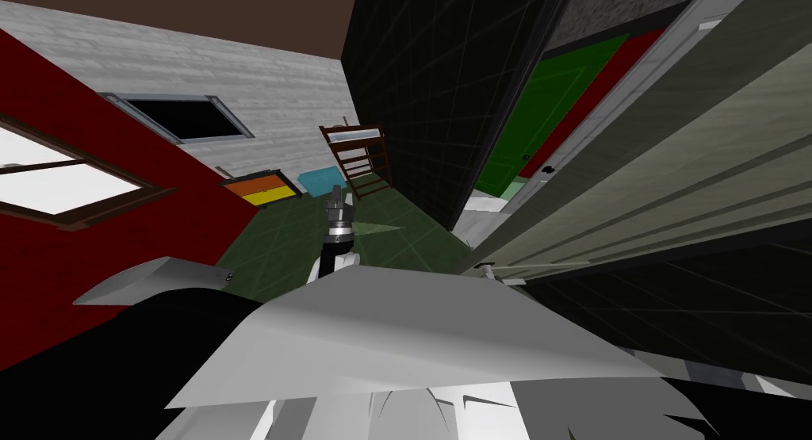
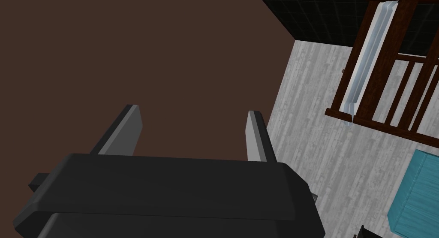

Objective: Pull the door open

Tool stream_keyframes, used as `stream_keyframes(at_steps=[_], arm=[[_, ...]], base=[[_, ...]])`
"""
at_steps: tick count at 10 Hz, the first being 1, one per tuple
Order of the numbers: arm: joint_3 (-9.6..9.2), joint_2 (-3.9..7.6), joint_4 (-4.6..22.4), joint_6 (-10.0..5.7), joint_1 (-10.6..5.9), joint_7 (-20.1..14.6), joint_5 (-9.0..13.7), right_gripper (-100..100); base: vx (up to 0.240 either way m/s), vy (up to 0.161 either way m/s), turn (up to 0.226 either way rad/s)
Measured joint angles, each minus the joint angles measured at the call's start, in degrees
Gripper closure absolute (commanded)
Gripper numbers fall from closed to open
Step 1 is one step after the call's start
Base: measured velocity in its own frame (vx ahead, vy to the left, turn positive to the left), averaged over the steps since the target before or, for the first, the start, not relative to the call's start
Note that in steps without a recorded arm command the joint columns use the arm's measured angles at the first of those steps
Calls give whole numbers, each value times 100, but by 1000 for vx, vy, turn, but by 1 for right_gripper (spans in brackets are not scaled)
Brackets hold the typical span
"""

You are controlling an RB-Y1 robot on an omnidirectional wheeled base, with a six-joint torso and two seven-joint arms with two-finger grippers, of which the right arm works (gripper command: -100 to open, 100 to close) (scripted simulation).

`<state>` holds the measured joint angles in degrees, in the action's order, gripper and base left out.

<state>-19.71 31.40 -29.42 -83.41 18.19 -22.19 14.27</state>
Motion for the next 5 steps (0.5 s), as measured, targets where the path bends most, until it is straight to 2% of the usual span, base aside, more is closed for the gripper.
stream_keyframes(at_steps=[2,4,5], arm=[[-52,62,81,-103,-14,0,-34,100],[-154,27,293,-328,-51,13,-106,100],[-161,51,98,-241,57,53,-109,100]], base=[[86,124,-41],[36,78,-1],[11,23,1]])
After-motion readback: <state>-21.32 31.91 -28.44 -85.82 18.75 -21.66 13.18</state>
